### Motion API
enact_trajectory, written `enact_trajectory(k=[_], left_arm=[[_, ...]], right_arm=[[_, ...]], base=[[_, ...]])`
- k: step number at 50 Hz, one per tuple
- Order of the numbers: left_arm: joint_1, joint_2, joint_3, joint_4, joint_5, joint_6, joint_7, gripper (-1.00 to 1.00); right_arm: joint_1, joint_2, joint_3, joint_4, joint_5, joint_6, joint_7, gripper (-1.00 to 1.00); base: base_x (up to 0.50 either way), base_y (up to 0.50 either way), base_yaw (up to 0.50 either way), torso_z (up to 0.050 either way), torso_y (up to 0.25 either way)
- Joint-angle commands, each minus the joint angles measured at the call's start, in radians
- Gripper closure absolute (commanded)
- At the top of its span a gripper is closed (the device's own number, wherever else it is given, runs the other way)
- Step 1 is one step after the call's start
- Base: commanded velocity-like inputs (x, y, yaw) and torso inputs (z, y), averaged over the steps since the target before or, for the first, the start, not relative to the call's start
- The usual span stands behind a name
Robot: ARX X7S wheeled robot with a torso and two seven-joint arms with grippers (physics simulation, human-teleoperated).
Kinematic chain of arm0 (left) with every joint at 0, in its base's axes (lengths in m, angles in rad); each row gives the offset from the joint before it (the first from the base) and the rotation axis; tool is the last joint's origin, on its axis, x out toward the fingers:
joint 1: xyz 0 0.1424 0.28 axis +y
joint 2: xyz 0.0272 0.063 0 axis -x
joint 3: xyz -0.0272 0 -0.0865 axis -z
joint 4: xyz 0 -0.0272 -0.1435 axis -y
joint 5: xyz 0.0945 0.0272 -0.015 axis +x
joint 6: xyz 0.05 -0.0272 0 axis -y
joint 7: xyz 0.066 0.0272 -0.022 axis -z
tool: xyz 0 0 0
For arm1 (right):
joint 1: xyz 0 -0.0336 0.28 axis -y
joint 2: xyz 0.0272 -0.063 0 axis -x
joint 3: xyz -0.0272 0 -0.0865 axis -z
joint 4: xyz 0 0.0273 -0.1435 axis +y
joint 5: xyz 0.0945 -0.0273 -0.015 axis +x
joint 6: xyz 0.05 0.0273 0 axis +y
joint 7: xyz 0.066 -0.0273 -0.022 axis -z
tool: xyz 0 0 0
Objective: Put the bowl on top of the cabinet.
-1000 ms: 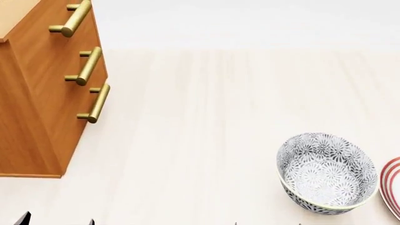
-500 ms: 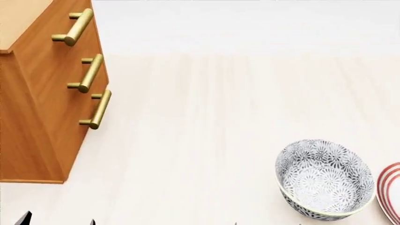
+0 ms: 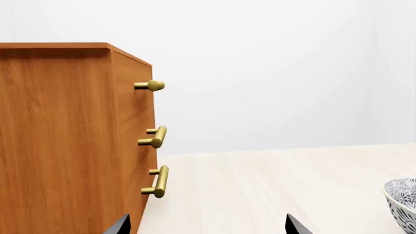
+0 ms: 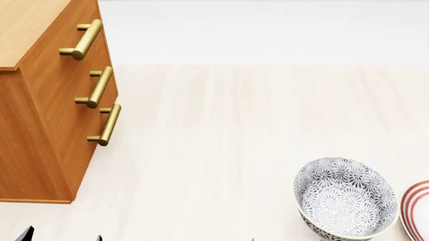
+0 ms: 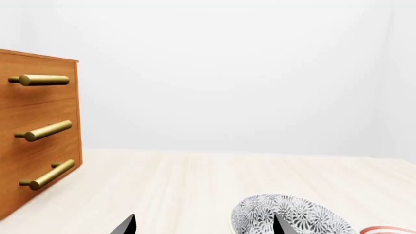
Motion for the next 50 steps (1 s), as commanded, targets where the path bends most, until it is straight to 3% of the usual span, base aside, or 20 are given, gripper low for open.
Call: enact_trajectory(k=[1, 8, 50], left_arm=[[-0.004, -0.003, 0.004, -0.002, -0.002, -0.001, -0.005, -1.00], [-0.010, -0.004, 0.006, -0.003, -0.017, -0.015, -0.005, -1.00], [0.000, -0.018, 0.021, -0.011, -0.009, 0.042, -0.013, -1.00]], right_arm=[[0.006, 0.004, -0.008, 0.004, 0.003, 0.003, 0.007, -1.00], [0.007, 0.008, -0.010, 0.004, 0.004, 0.000, 0.011, -1.00], [0.011, 0.025, -0.027, 0.004, 0.002, -0.002, 0.036, -1.00]], base=[[0.00, 0.00, 0.00, 0.042, 0.000], [0.00, 0.00, 0.00, 0.037, 0.000], [0.09, 0.00, 0.00, 0.000, 0.000]])
